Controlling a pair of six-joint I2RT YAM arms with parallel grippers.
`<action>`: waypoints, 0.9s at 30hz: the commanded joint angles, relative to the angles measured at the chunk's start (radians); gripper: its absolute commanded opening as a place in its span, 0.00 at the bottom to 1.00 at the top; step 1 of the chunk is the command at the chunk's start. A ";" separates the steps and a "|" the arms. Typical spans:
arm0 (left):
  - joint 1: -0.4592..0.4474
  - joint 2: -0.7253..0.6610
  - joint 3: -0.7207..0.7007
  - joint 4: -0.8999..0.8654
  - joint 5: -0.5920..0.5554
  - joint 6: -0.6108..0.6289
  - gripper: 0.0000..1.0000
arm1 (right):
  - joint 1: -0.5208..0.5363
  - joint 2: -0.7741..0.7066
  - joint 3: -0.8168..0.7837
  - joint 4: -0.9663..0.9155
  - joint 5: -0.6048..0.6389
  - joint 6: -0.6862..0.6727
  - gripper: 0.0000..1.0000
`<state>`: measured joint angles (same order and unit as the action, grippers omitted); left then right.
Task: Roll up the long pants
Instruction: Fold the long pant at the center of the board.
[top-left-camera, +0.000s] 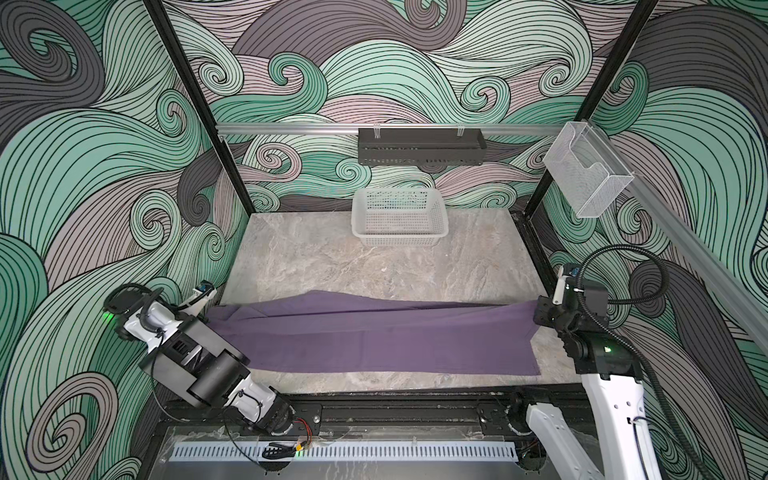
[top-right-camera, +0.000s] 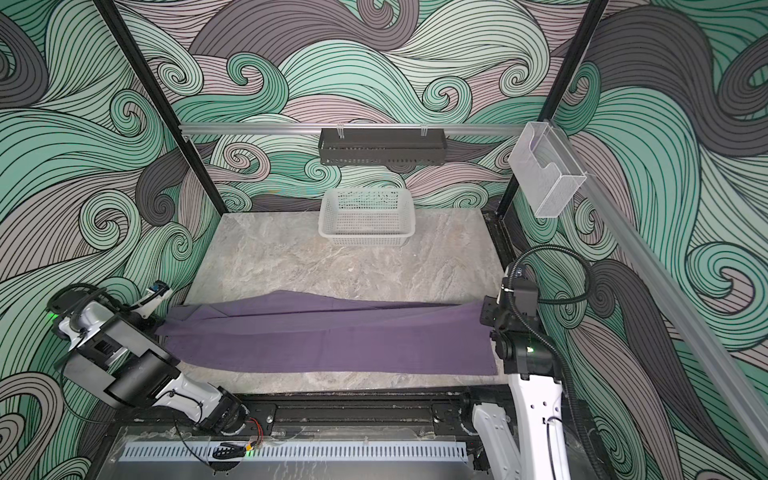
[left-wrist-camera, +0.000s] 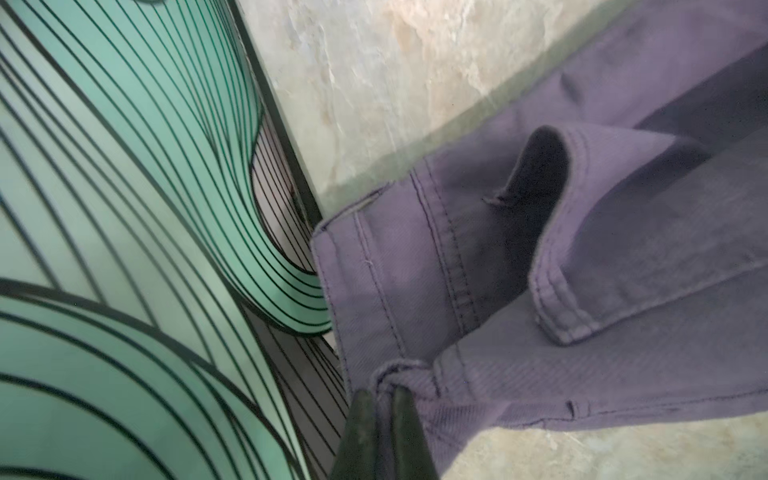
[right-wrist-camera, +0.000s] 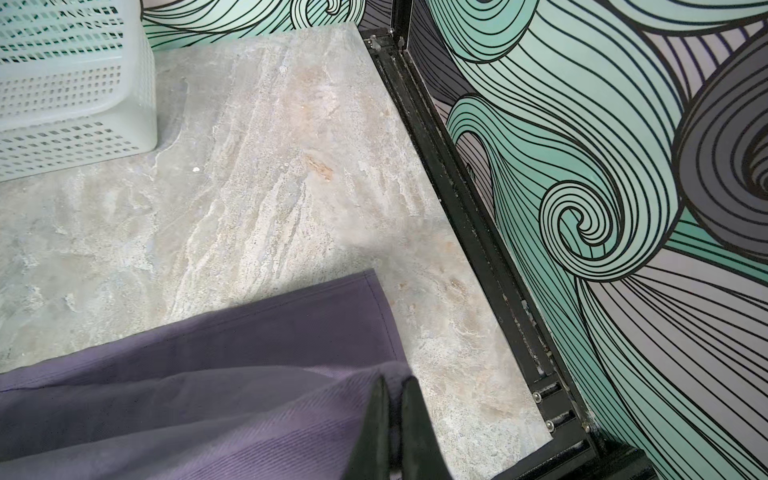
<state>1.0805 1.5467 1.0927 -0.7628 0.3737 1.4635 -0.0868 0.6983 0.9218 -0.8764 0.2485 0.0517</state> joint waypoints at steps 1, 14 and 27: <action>0.090 0.056 -0.057 0.046 -0.039 0.085 0.00 | 0.002 0.004 -0.011 0.027 0.047 0.000 0.03; 0.137 0.256 0.134 -0.065 -0.131 0.077 0.20 | 0.002 -0.032 0.027 -0.024 0.043 -0.031 0.08; 0.194 0.191 0.206 -0.316 -0.033 0.170 0.33 | 0.001 0.006 0.029 -0.029 -0.019 -0.038 0.09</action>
<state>1.1240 1.6775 1.1877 -1.0706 0.2722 1.6020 -0.0872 0.6964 0.9245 -0.9028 0.2306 0.0319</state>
